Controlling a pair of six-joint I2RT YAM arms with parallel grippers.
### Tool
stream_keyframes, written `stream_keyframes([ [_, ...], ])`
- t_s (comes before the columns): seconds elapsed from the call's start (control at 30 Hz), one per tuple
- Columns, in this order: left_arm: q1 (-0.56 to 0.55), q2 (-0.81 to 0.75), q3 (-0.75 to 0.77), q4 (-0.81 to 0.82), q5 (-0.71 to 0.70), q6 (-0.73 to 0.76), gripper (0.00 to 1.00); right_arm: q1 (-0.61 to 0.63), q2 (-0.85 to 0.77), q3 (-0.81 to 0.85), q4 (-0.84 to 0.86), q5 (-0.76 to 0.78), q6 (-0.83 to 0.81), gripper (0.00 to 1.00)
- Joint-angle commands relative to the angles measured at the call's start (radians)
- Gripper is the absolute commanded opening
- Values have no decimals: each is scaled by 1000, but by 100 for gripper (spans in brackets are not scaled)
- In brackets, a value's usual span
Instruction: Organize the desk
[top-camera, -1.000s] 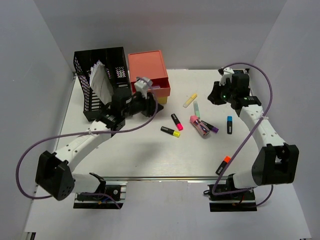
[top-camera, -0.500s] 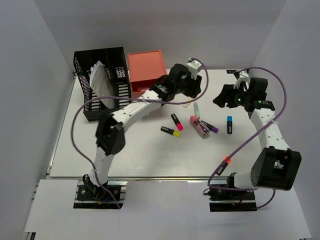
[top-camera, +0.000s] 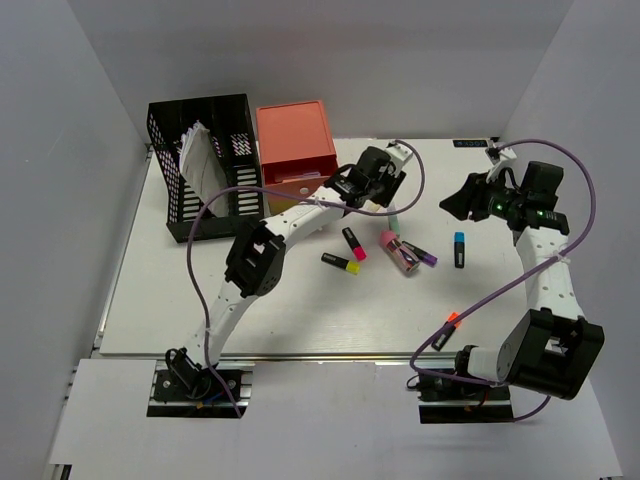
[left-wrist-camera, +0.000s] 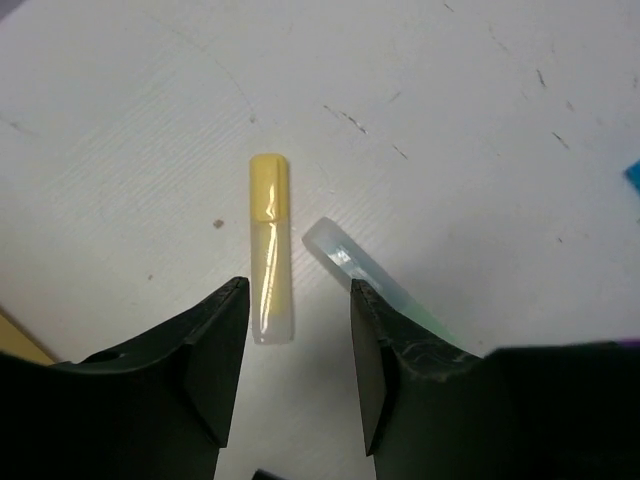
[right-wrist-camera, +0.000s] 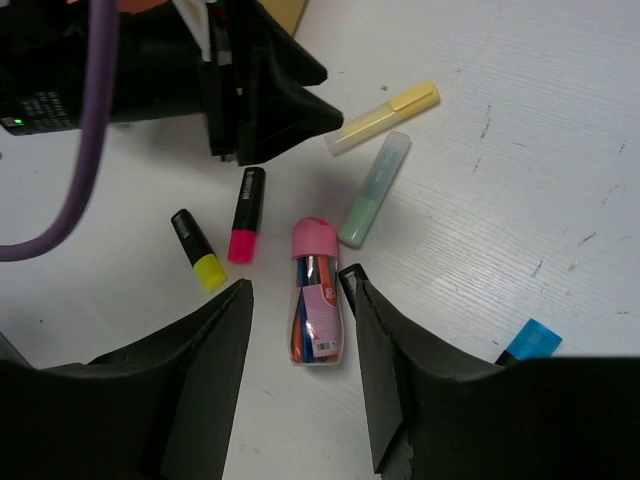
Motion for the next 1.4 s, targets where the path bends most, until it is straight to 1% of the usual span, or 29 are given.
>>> stream_keyframes([
  [0.0,-12,26,59,69,-77,54,55,-17,-20,-12,13,-73,-28,51],
  [0.17,-12,80,62,120,-156,72,56,-29,-26,-24,25,-73,-28,50],
  [0.2,-12,85,64,128,-164,75,57,-34,-23,-27,27,-75,-23,50],
  [0.23,-12,102,64,149,-201,85,59,-32,-21,-30,31,-73,-18,50],
  [0.4,-12,134,84,169,-227,98,61,-38,-23,-36,37,-75,-9,50],
  [0.53,-12,151,84,180,-230,98,63,-43,-24,-41,42,-76,-11,50],
  [0.83,-12,188,84,172,-209,97,63,-52,-28,-47,51,-83,-9,50],
  [1.37,-12,224,80,138,-172,85,59,-66,-40,-61,68,-89,1,50],
])
